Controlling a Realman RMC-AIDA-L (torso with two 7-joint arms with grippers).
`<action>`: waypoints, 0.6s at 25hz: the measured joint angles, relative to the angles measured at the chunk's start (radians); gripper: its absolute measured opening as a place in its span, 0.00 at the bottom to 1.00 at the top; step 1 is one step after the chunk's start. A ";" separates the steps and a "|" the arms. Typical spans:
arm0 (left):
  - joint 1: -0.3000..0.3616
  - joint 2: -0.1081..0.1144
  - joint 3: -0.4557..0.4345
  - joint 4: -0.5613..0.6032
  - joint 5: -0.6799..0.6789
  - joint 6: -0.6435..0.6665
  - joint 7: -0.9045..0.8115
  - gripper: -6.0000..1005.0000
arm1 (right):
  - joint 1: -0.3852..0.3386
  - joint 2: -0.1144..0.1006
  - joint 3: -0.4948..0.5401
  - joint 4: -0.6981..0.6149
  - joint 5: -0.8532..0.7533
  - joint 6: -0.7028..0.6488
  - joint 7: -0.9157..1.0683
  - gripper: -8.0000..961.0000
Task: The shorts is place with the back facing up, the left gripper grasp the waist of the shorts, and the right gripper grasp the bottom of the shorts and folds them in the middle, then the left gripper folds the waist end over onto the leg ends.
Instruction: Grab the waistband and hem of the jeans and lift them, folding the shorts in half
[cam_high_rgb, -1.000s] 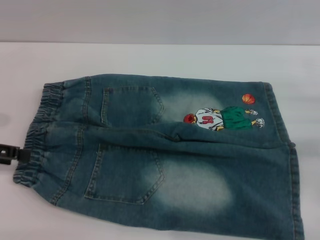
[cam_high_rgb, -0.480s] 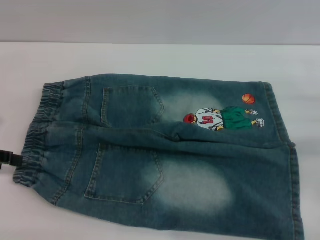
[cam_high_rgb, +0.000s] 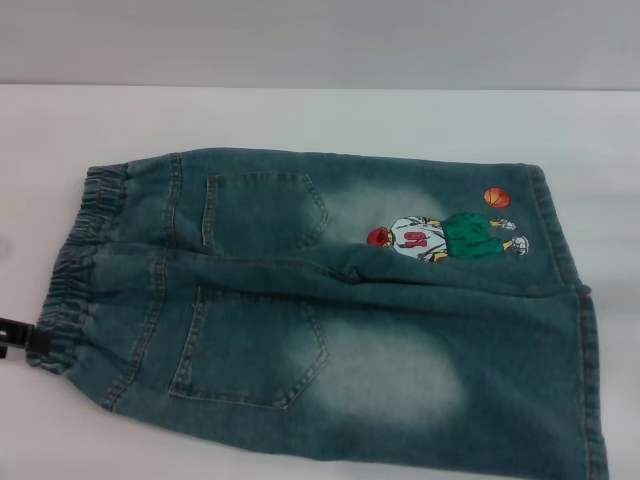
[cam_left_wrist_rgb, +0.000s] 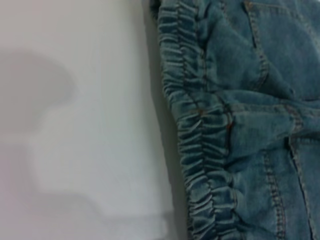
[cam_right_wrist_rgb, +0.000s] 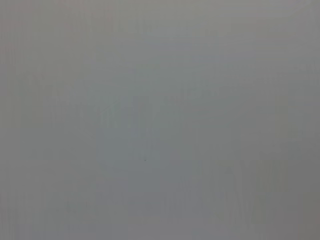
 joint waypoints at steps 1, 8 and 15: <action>0.000 -0.004 0.000 0.000 0.005 -0.005 0.001 0.79 | -0.001 0.000 0.000 0.000 0.000 0.000 0.000 0.76; -0.004 -0.018 -0.001 -0.011 0.009 -0.023 0.011 0.79 | -0.005 0.000 0.000 -0.001 0.000 -0.009 0.002 0.76; -0.013 -0.025 0.000 -0.027 0.010 -0.029 0.014 0.79 | -0.016 0.000 0.000 -0.001 0.000 -0.013 0.006 0.76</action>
